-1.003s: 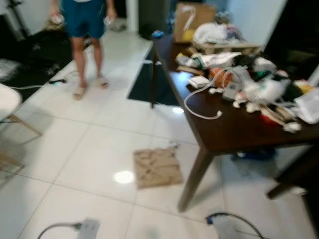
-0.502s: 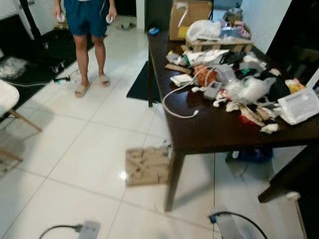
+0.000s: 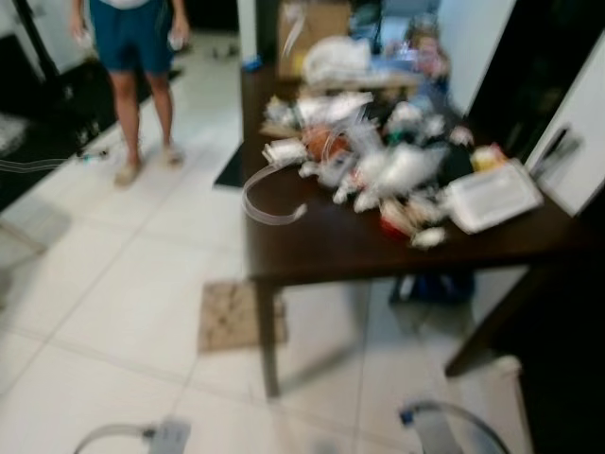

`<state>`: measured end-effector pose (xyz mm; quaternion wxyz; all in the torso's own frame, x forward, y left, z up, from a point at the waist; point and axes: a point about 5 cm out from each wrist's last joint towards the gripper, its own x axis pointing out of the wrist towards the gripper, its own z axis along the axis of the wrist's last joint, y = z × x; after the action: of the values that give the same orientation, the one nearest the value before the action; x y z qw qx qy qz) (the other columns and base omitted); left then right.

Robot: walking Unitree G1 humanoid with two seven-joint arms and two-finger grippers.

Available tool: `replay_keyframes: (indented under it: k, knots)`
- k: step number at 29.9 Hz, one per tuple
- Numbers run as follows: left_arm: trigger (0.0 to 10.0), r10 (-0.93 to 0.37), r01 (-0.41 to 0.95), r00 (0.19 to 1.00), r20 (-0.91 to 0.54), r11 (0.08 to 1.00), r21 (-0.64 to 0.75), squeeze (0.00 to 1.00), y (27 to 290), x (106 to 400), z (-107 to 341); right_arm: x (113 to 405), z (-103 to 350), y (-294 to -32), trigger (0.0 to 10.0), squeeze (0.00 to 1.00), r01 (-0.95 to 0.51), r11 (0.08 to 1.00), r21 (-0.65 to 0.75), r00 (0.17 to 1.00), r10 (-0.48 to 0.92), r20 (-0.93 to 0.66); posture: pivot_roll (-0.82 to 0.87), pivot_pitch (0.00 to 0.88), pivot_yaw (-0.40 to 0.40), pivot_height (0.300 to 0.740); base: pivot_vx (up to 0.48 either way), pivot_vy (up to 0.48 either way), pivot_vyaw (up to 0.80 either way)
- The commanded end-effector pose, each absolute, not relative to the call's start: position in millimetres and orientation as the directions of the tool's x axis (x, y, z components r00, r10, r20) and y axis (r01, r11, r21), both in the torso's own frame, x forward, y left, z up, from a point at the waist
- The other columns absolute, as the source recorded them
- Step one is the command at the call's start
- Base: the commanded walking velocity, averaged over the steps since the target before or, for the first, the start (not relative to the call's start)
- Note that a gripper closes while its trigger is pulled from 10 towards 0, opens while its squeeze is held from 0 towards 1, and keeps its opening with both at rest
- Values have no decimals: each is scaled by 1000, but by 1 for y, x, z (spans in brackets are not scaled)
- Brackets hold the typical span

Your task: Picking trash to rubbish bin

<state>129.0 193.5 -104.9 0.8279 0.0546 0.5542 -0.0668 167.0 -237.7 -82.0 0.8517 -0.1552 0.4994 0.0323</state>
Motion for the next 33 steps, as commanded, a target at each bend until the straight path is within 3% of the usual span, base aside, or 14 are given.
replay_keyframes:
  k: [1, 12, 17, 21, 24, 26, 29, 30, 33]
  knots:
    - [10000, -92, 190, 347, -933, 981, -26, 0, 183, 122, -108, 166, -85, -230, 10000, 0, -210, 955, -209, 494, -80, -866, 21, 65, -28, 740, 0, -307, 0]
    - [10000, -87, 181, 363, -928, 983, -22, 0, 182, 125, -108, 172, -82, -229, 10000, 0, -197, 959, -204, 515, -76, -854, 17, 71, -25, 740, 0, 0, 0]
    - [10000, -111, 203, 358, -927, 979, -39, 0, 180, 124, -108, 191, -73, -226, 10000, 0, -158, 971, -179, 578, -56, -814, 17, 76, -23, 740, 354, 0, 0]
    - [10000, -111, 202, 357, -927, 979, -40, 0, 180, 124, -108, 218, -56, -228, 10000, 0, -90, 979, -181, 678, -73, -731, 16, 78, -22, 740, 411, 0, 0]
    - [10000, -110, 201, 358, -927, 979, -39, 0, 180, 124, -108, 231, -43, -241, 10000, 0, 23, 976, -218, 725, -166, -668, 18, 78, -23, 740, 407, 0, 0]
    - [10000, -107, 200, 359, -927, 979, -36, 0, 180, 124, -108, 240, -27, -268, 10000, 0, 194, 927, -322, 733, -355, -579, 18, 78, -23, 740, 397, 0, 0]
    - [10000, -94, 187, 368, -925, 982, -25, 0, 181, 124, -108, 239, -9, -306, 10000, 0, 319, 786, -530, 662, -585, -469, 21, 80, -20, 740, 327, 0, 0]
    - [10000, -94, 187, 368, -925, 982, -25, 0, 181, 124, -108, 239, -9, -306, 10000, 0, 319, 786, -530, 662, -585, -469, 21, 80, -20, 740, 285, 0, 0]
    - [10000, -86, 176, 376, -923, 984, -20, 0, 184, 125, -107, 234, 11, -340, 10000, 0, 382, 646, -661, 602, -717, -352, 17, 86, -17, 740, 0, 0, 0]
